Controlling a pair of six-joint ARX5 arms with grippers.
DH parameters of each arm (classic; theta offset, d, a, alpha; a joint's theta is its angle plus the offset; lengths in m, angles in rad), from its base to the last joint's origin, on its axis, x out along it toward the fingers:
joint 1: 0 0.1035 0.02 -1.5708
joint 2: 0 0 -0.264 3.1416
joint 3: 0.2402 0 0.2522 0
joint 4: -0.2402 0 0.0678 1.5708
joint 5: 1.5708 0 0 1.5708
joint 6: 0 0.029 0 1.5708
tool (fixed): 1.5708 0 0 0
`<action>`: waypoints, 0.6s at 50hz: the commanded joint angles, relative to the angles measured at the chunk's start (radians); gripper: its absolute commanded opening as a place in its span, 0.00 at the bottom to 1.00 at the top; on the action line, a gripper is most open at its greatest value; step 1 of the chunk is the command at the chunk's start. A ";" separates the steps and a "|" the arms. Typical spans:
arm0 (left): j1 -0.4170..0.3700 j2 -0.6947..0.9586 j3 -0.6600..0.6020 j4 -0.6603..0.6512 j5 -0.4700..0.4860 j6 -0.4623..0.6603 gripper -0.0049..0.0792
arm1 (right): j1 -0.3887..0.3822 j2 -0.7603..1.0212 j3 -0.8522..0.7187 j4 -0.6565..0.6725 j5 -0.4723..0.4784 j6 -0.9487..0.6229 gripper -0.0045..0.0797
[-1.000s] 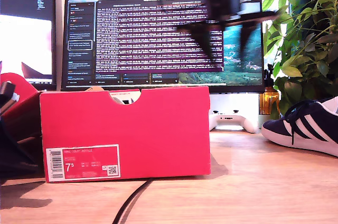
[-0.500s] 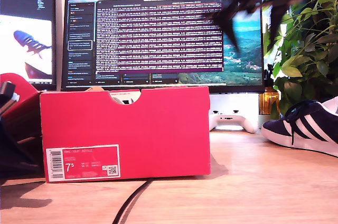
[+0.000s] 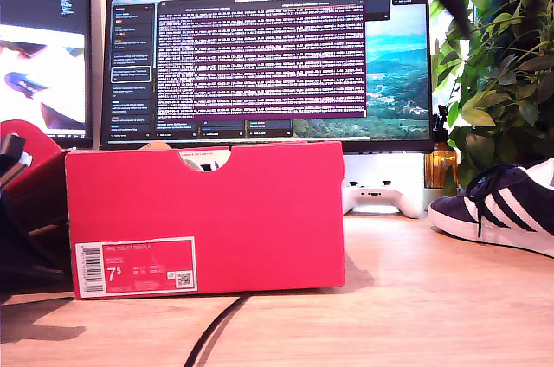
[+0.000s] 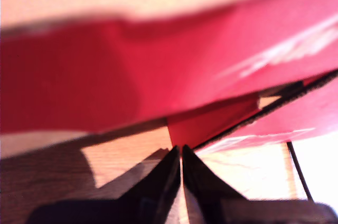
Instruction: Pack the blue shoes by picking the first shoe and placing it inside the red shoebox, left side, then picking and rotating the second shoe and placing it in the shoebox
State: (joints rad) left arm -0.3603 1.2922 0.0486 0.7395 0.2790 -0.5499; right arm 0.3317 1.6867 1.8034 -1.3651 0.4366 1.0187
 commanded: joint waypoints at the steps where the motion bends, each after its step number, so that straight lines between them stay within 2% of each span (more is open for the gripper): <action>1: -0.006 0.006 0.009 0.008 0.001 0.008 0.03 | -0.019 -0.041 -0.060 -0.001 0.016 0.020 0.68; 16: -0.006 0.006 0.009 0.008 0.001 0.007 0.03 | -0.096 -0.156 -0.289 -0.001 0.019 0.122 0.68; 30: -0.006 0.006 0.009 0.007 0.001 0.008 0.03 | -0.139 -0.156 -0.383 0.000 0.018 0.179 0.67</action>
State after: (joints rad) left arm -0.3603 1.2922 0.0486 0.7395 0.2790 -0.5499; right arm 0.2062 1.5322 1.4483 -1.3647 0.4522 1.1828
